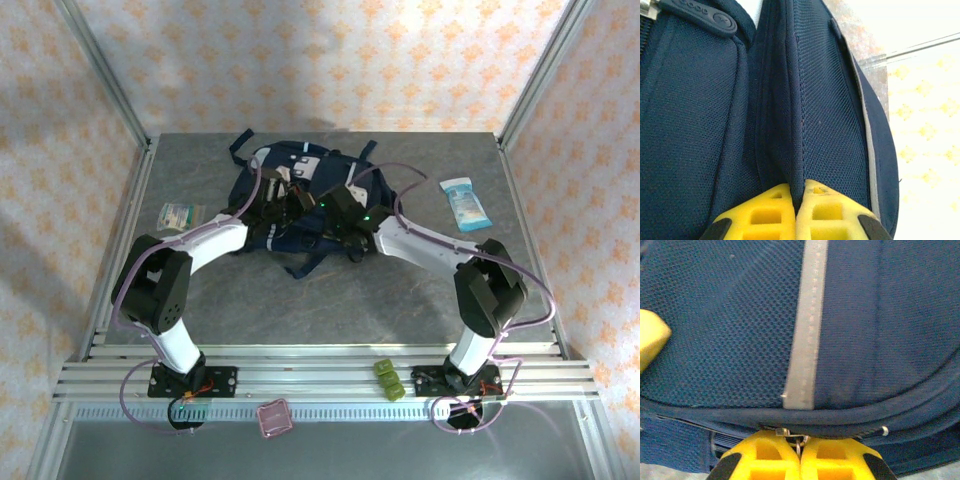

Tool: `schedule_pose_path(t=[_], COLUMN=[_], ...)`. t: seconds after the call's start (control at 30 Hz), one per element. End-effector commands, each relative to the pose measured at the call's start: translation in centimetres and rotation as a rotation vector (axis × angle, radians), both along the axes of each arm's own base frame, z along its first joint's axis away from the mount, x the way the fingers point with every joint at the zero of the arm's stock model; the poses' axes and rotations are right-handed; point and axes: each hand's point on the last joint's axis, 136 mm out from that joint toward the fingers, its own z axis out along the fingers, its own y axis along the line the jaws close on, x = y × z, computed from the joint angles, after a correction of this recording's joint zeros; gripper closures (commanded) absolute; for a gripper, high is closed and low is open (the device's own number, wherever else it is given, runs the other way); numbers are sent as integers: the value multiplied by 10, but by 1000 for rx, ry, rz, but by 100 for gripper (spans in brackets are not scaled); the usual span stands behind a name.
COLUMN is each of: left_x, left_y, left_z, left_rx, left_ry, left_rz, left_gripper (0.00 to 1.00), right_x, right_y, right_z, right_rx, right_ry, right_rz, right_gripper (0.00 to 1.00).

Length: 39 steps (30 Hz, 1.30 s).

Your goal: Pack the student bag

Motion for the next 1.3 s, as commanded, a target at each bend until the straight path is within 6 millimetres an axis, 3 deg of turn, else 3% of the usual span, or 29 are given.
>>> schedule_pose_path(t=[0.0,0.2,0.37,0.43,0.7,0.87,0.93,1.07,1.27], left_x=[1,-2,-2,1,29,55,58,45,-2], left_y=[3,6,2,0,7,30,39,51,65], left_z=[34,30,25,23,30,46,53,66,48], left_rx=[-13,14,18,27,199,268,274,269,239], left_ry=[-123,-121,-114,-116,-170,-211,-221,-235,-166], left_rz=[-25,-26,-49,-65,-83,-16,18,51,71], left_gripper=[100,100,100,100,100,100,88,63,54], right_x=[-22,-23,-13,-13,-48,-62,-60,-46,-40], right_y=[-74,-128,-150,-148,-85,-7,23,60,76], right_z=[-23,-23,-9,-11,-16,-5,3,14,7], right_rx=[-236,-305,-360,-382,-276,-39,68,181,199], right_ry=[116,137,76,85,110,83,58,23,25], right_rz=[-31,-127,-187,-166,72,221,265,301,336], right_gripper=[100,100,100,100,100,100,100,100,100])
